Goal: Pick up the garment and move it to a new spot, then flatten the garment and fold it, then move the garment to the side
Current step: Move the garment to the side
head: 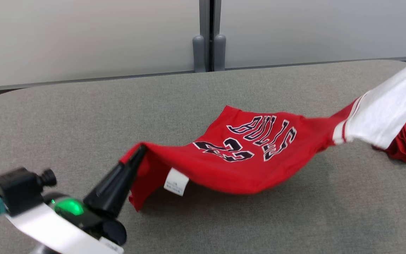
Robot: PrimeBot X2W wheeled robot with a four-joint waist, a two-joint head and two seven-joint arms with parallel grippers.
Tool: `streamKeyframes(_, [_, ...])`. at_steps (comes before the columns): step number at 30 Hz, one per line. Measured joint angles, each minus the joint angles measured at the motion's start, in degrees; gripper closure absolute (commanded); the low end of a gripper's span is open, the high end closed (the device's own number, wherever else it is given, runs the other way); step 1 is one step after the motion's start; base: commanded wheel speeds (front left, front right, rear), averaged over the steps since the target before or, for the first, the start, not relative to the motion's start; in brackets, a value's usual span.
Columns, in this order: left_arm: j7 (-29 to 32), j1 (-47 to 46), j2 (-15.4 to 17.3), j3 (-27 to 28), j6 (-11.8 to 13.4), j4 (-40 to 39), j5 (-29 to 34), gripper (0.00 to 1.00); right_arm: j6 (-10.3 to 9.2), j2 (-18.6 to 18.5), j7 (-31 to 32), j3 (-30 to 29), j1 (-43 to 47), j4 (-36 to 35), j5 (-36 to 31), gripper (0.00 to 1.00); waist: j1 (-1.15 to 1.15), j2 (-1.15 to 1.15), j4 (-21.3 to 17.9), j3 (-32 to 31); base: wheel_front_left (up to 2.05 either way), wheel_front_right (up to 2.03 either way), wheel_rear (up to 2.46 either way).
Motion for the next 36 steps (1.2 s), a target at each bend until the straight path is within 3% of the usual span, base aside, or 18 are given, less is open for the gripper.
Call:
streamKeyframes(5, [7.2,-17.2,3.6,4.1,1.0,1.4,-5.1,1.0,0.0,2.4,9.1,-6.5,-11.2,-2.3,-2.7,1.0,0.0,0.0,0.1,4.0,0.0,0.0,0.0])
streamKeyframes(10, [12.5,-38.8,5.4,5.6,2.5,14.2,-8.2,1.0,-0.01,8.0,16.6,-10.3,-29.1,4.1,-9.9,1.0,0.0,0.0,0.8,9.7,0.0,0.0,0.0])
streamKeyframes(11, [12.5,-38.8,5.4,5.6,2.5,14.2,-8.2,1.0,-0.01,8.0,16.6,-10.3,-29.1,4.1,-9.9,1.0,0.0,0.0,0.8,9.7,0.0,0.0,0.0])
streamKeyframes(13, [12.5,-52.7,5.7,4.6,2.8,25.3,-6.1,1.0,-0.01,11.2,18.4,-11.9,-42.3,11.2,-16.3,1.0,0.0,0.0,1.4,14.0,0.0,0.0,0.0])
streamKeyframes(14, [12.5,-52.7,5.7,4.6,2.8,25.3,-6.1,1.0,-0.01,11.2,18.4,-11.9,-42.3,11.2,-16.3,1.0,0.0,0.0,1.4,14.0,0.0,0.0,0.0])
streamKeyframes(20, [4.2,-75.3,4.5,2.8,0.5,48.4,1.1,1.0,0.0,18.6,14.4,-11.3,-64.5,27.5,-28.1,1.0,0.01,0.0,2.6,22.2,0.0,0.0,0.0])
streamKeyframes(25, [-6.0,-89.8,4.0,1.7,-2.8,61.3,6.4,1.0,0.0,21.5,7.8,-11.0,-79.3,37.5,-33.2,1.0,0.0,0.0,2.9,28.1,0.0,0.0,0.0])
streamKeyframes(27, [-10.8,-92.3,3.6,1.6,-4.2,65.1,7.5,1.0,0.0,22.0,5.3,-10.9,-82.0,41.2,-33.7,1.0,0.0,0.0,2.9,30.2,0.0,0.0,0.0])
streamKeyframes(31, [-15.0,-92.8,2.2,0.7,-6.4,72.5,7.1,1.0,0.0,23.2,0.9,-9.7,-80.9,45.0,-31.1,1.0,0.01,0.0,2.4,33.5,0.0,0.0,0.0])
streamKeyframes(36, [-16.5,-83.4,0.0,-1.2,-7.6,77.6,2.1,1.0,0.0,23.4,-3.8,-5.8,-64.4,40.6,-21.1,1.0,0.01,0.0,2.0,34.2,0.0,0.0,0.0])
